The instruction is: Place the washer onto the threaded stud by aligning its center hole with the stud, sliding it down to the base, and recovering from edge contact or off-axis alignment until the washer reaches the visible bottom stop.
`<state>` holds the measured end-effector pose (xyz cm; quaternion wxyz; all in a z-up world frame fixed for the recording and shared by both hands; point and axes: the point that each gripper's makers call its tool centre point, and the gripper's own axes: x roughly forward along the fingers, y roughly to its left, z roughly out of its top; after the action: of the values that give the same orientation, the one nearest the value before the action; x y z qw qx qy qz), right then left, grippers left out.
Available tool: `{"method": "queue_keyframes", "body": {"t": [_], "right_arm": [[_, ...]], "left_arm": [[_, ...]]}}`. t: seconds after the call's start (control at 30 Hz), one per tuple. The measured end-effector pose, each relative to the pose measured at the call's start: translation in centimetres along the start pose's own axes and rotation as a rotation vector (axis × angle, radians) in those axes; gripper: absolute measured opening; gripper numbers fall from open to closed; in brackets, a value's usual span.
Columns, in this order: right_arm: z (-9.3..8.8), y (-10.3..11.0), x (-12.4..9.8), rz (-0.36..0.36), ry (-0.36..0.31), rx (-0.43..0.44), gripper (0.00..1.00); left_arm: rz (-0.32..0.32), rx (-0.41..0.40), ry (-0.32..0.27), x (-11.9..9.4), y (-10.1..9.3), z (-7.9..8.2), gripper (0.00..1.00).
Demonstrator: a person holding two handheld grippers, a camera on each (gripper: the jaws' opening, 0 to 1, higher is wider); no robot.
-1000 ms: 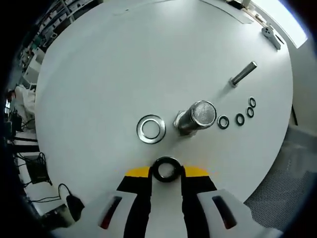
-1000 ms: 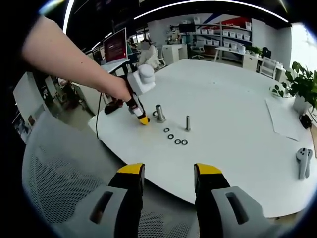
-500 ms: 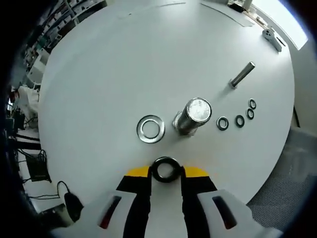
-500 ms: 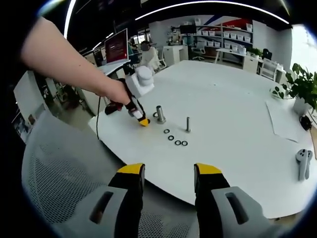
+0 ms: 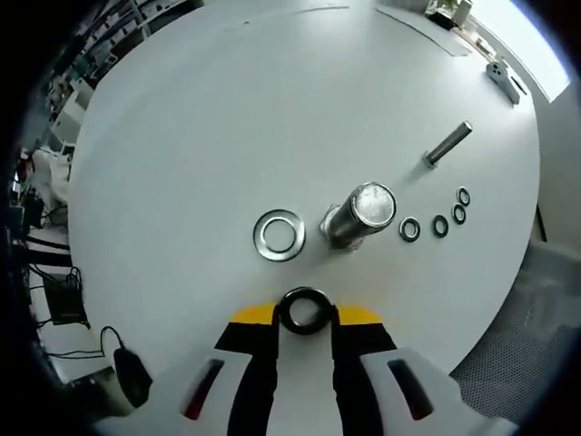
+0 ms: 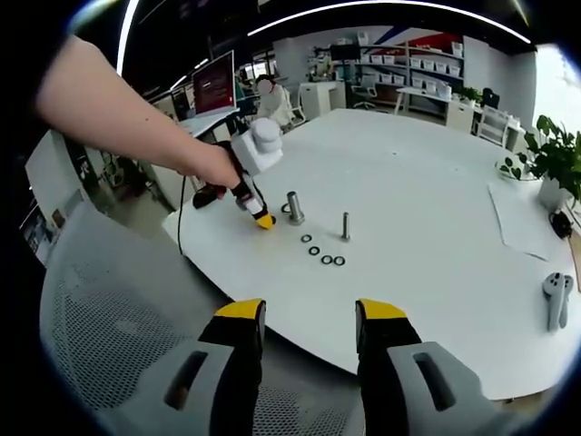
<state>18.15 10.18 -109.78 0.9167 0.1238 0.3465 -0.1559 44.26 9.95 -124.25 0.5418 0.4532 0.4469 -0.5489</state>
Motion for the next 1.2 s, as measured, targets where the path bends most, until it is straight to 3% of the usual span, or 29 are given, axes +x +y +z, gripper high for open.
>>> {"method": "queue_keyframes", "body": {"t": [0.47, 0.67, 0.8, 1.2], "right_arm": [[-0.02, 0.14, 0.02, 0.007, 0.0, -0.002, 0.42], [0.01, 0.17, 0.04, 0.009, -0.002, -0.002, 0.42], [0.02, 0.15, 0.02, 0.008, -0.001, -0.002, 0.42], [-0.06, 0.13, 0.05, 0.008, 0.004, -0.003, 0.42]], "left_arm": [[-0.024, 0.143, 0.023, 0.02, -0.22, -0.23, 0.25], [-0.019, 0.133, 0.042, -0.23, -0.66, -0.44, 0.26], [-0.014, 0.099, 0.041, -0.3, -0.57, -0.62, 0.2], [-0.033, 0.144, 0.053, -0.25, -0.93, -0.56, 0.18]]}}
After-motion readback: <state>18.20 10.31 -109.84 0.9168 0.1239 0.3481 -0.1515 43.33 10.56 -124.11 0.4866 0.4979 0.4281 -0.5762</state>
